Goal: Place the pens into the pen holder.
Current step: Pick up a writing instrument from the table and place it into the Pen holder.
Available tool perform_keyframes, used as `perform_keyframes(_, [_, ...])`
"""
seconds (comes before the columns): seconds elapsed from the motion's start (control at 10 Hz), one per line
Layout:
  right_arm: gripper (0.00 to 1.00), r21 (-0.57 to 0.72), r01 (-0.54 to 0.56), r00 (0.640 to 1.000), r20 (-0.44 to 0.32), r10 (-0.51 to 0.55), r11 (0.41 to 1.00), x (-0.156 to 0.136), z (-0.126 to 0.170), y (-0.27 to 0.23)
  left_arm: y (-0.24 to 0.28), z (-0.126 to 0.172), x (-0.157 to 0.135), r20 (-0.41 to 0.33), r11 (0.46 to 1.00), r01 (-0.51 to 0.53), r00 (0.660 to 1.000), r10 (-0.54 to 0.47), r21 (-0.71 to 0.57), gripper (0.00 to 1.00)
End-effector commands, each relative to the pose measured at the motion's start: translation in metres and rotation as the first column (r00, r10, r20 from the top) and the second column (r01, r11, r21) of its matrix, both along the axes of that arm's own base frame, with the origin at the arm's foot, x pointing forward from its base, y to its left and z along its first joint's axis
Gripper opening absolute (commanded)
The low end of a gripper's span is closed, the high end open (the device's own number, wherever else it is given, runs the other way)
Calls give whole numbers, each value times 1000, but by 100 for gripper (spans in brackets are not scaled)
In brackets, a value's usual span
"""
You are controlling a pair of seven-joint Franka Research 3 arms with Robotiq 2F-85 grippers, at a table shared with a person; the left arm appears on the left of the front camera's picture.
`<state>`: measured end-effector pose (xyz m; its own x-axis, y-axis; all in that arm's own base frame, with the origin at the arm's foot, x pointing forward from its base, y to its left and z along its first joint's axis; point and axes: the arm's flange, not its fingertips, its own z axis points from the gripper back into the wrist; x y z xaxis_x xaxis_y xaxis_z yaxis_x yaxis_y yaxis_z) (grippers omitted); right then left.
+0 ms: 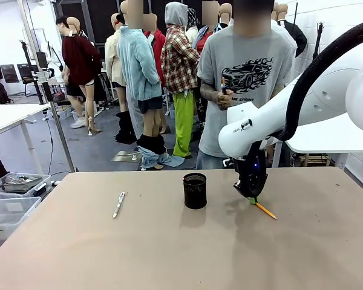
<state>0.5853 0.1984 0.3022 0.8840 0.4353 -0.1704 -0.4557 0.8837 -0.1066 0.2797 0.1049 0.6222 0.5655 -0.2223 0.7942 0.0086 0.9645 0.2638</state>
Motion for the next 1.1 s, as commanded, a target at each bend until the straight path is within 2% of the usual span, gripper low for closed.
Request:
perform_keyframes(0.0, [0, 23, -23, 1000, -20, 23, 999, -6, -12, 0, 0, 0, 1, 7, 1000, -2, 1000, 2, -2, 100])
perform_keyframes(0.2, [0, 51, -48, 999, 6, 48, 998, -10, -3, -1, 0, 0, 1, 7, 1000, -2, 1000, 2, -2, 100])
perform_keyframes(0.5, [0, 163, -139, 990, 41, 134, 977, -19, 17, -14, 0, 0, 1, 7, 1000, -2, 1000, 2, -2, 100])
perform_keyframes(0.6, [0, 248, -245, 969, 84, 231, 937, -27, 36, -27, 0, 0, 1, 7, 1000, -2, 1000, 2, -2, 100])
perform_keyframes(0.7, [0, 317, -404, 915, 150, 376, 858, -32, 49, -38, 0, 0, 1, 7, 1000, -2, 1000, 2, -2, 100])
perform_keyframes(0.8, [0, 342, -499, 867, 217, 450, 797, -35, 60, -44, 0, 0, 1, 7, 1000, -2, 1000, 2, -2, 100])
perform_keyframes(0.9, [0, 367, -607, 794, 308, 523, 705, -39, 70, -51, 0, 0, 1, 7, 1000, -2, 1000, 2, -2, 100])
perform_keyframes(1.0, [0, 387, -717, 696, 427, 577, 580, -43, 79, -56, 0, 0, 1, 7, 1000, -2, 1000, 2, -2, 100])
